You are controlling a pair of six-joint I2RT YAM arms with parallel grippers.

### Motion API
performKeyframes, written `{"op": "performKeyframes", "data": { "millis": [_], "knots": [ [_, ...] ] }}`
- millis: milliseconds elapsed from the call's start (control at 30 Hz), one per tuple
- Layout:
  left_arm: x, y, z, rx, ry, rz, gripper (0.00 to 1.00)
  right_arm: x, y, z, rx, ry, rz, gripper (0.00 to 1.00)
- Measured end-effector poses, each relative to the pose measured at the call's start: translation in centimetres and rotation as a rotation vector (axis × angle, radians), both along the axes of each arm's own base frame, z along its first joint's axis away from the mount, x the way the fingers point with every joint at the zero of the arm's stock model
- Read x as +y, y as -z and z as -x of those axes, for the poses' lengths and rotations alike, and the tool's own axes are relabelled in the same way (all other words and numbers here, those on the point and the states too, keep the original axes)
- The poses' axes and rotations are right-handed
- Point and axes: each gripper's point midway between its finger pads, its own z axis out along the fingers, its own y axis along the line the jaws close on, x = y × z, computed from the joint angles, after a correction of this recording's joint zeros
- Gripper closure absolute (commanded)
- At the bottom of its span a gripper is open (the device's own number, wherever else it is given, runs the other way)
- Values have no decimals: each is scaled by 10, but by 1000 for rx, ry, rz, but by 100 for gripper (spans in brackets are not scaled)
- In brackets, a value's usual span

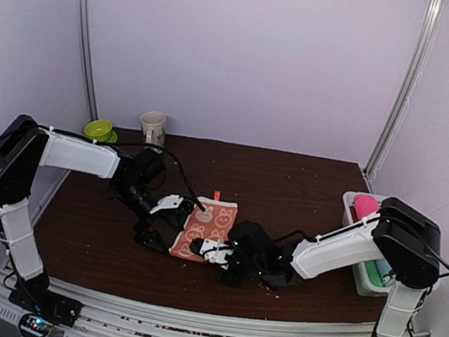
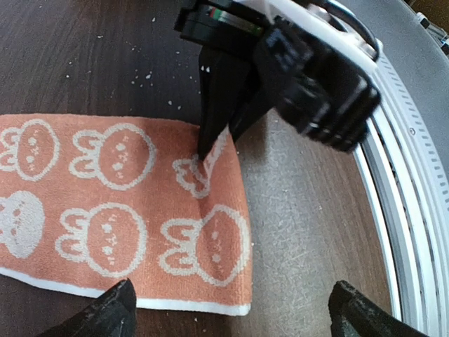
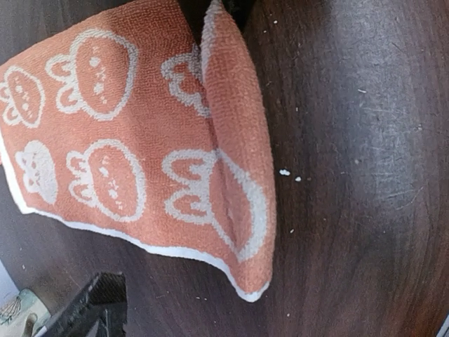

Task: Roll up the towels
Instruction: Roll the towel at the center of the board.

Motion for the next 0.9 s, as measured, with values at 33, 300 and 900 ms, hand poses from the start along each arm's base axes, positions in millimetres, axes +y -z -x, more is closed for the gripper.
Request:
{"op": "performKeyframes", "data": {
  "millis": [33,300,900],
  "knots": [
    [1,-1,1,-9,-2,3,2,0,0,-1,29,5,-9,100],
    [5,14,1,-23,-32,-9,7,-1,-7,-10,276,47,-80,100],
    [0,23,-18,-44,-121,-31,44,7,-2,-17,541,61,-136,100]
  ]
}}
